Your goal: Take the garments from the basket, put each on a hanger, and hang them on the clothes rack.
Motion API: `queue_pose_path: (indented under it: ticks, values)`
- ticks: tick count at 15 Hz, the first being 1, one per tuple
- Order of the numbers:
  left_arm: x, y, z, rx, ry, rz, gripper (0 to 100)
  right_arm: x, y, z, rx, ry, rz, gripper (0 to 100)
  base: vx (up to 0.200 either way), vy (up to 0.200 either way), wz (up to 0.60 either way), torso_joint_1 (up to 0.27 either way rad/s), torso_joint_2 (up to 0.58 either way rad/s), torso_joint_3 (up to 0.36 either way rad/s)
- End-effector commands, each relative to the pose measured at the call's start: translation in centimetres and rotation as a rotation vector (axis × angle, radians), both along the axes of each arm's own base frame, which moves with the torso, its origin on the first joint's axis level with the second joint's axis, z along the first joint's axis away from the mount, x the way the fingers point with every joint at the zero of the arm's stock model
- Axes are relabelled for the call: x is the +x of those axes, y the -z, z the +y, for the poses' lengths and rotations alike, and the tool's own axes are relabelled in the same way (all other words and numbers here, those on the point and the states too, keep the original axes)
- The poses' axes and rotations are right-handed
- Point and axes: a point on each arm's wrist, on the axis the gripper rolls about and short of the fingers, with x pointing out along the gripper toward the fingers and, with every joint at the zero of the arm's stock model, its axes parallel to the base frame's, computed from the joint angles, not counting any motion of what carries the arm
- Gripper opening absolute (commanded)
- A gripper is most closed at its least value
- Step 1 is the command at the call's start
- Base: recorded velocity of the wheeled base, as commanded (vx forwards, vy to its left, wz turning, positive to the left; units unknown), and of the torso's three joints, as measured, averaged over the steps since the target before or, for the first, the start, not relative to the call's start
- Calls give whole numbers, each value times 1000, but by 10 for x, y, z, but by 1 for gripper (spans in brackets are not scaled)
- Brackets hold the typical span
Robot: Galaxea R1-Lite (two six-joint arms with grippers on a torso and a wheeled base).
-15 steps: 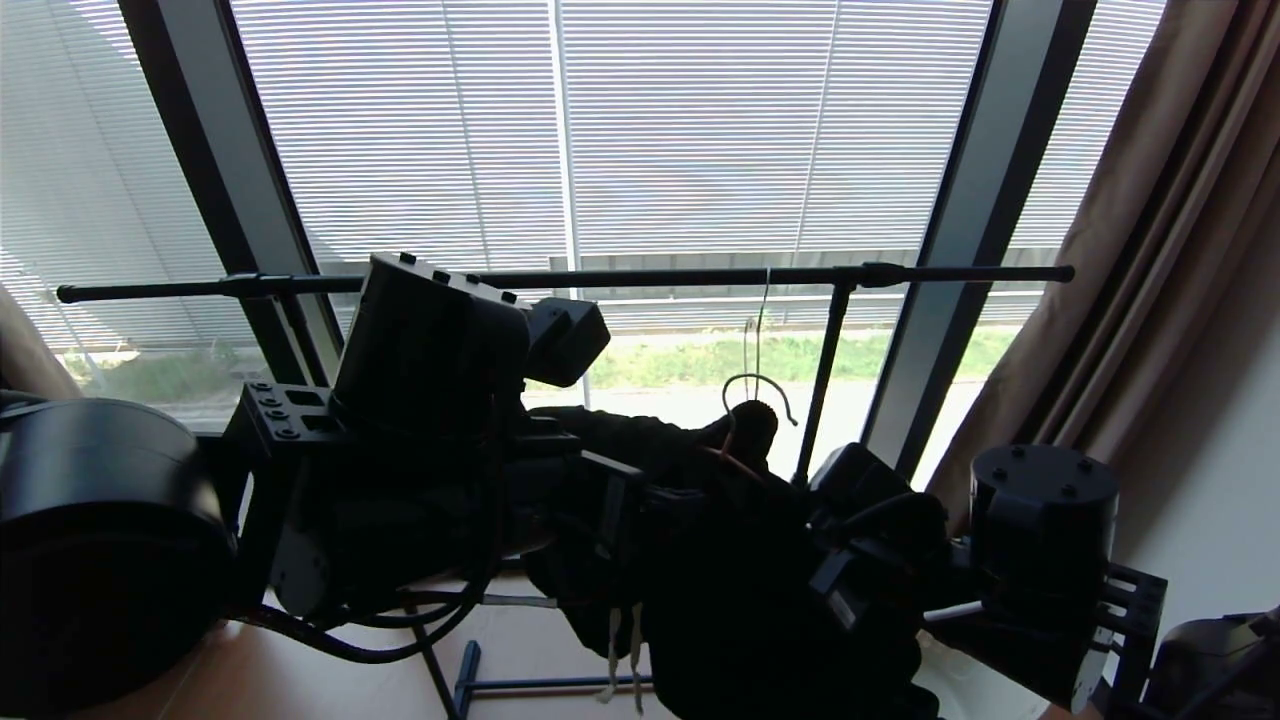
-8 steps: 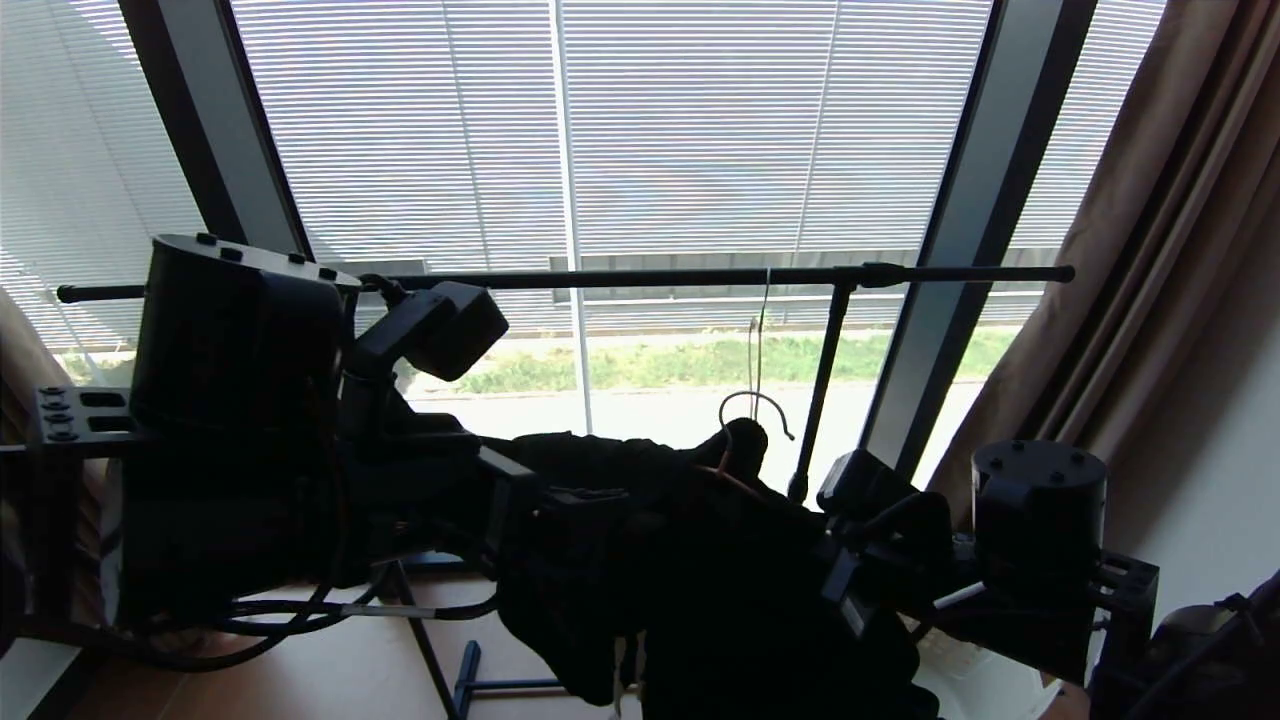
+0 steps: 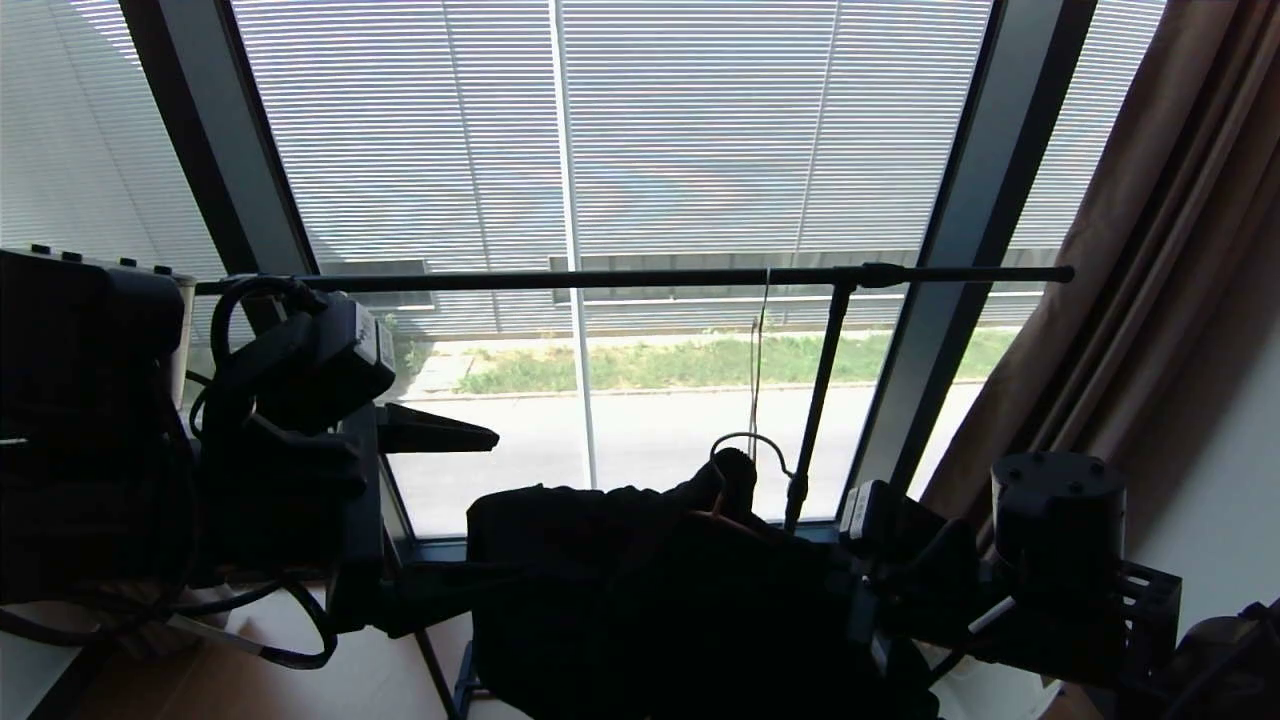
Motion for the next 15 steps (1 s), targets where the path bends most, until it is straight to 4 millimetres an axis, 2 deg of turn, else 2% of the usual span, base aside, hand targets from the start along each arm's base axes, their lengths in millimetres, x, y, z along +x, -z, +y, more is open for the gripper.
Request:
queue_pose_path:
  ticks: [1,3,8,15]
  values:
    - [18,21,-5,91,62,-34,100,0,-1,1,8,-33,-6,0,0,0,0,0,0,0]
    - [31,35,-11,160,131,-86,100,-1,-1,1,9,-58,-7,0,0,0,0,0,0,0]
    - [53,48,-24,193,190,-98,100,-5,-3,1,34,-122,-3,0,0,0,0,0,0,0]
    - [61,60,-41,194,239,-65,100,-14,-6,11,49,-178,-14,0,0,0,0,0,0,0]
